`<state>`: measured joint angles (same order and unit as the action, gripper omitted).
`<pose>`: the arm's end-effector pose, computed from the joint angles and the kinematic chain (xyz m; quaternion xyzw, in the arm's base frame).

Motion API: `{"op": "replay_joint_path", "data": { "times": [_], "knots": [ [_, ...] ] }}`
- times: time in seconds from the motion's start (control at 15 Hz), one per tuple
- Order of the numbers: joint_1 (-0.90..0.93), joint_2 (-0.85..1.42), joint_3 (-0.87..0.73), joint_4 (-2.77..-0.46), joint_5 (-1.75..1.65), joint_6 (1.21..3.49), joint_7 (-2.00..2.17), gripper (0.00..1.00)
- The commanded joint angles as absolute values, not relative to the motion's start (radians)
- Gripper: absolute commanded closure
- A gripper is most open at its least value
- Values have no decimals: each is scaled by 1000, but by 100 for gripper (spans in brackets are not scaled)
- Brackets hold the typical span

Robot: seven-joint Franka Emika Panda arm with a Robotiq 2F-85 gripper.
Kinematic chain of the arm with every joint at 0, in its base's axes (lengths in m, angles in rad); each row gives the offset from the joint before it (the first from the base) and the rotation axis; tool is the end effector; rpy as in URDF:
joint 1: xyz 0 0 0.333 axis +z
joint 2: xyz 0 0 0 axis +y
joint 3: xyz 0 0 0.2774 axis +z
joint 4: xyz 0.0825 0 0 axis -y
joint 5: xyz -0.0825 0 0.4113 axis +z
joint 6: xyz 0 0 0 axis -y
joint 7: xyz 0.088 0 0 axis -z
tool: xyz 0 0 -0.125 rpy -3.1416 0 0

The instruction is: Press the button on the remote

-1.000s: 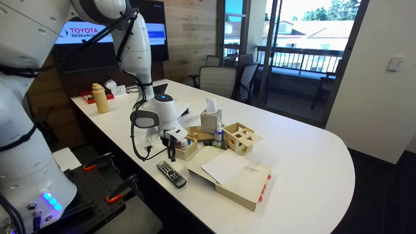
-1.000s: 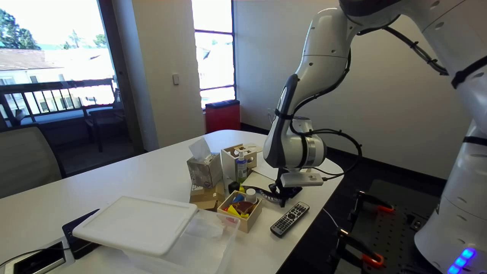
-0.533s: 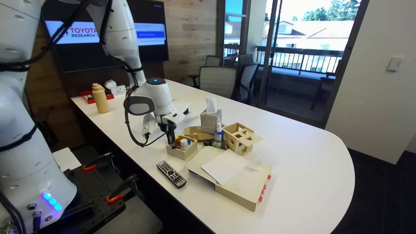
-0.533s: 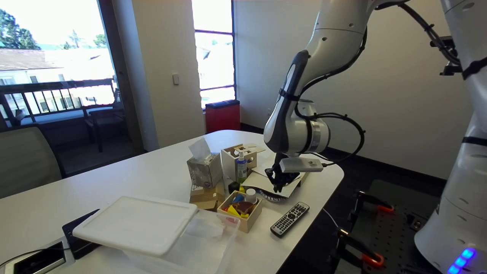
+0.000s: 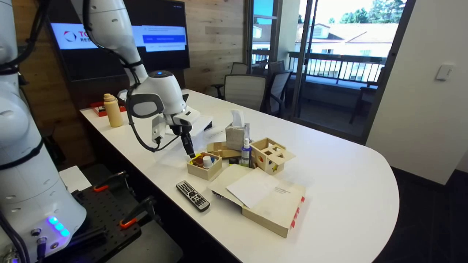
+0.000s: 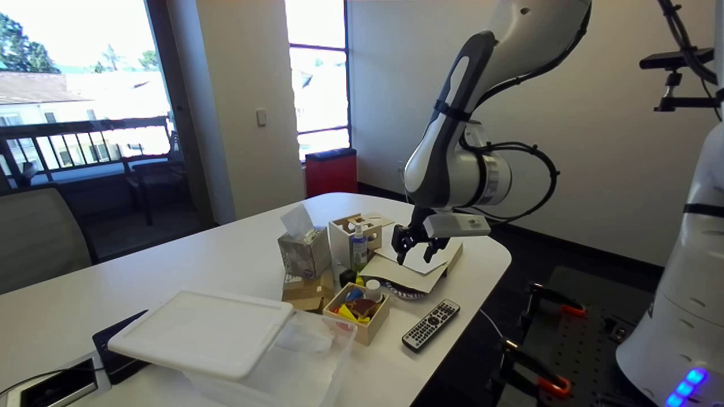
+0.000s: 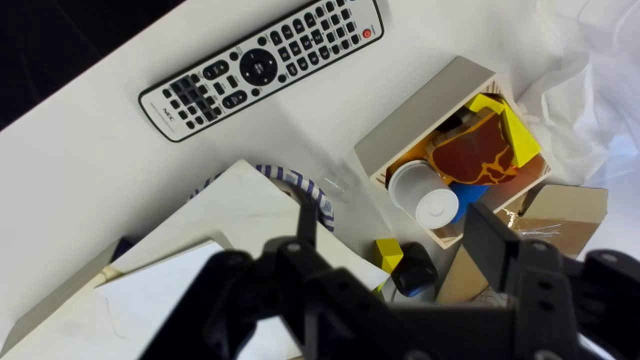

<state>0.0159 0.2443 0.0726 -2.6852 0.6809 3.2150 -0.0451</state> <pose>0.4164 -0.0211 0.0970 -0.9527 0.2723 -0.1308 0.0341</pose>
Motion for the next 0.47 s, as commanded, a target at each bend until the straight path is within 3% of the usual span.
{"op": "replay_joint_path", "data": {
  "times": [0.0, 0.4],
  "knots": [
    [54, 159, 20, -2753, 540, 3210, 89, 0],
    [95, 124, -47, -2769, 442, 3193, 162, 0]
  ]
}}
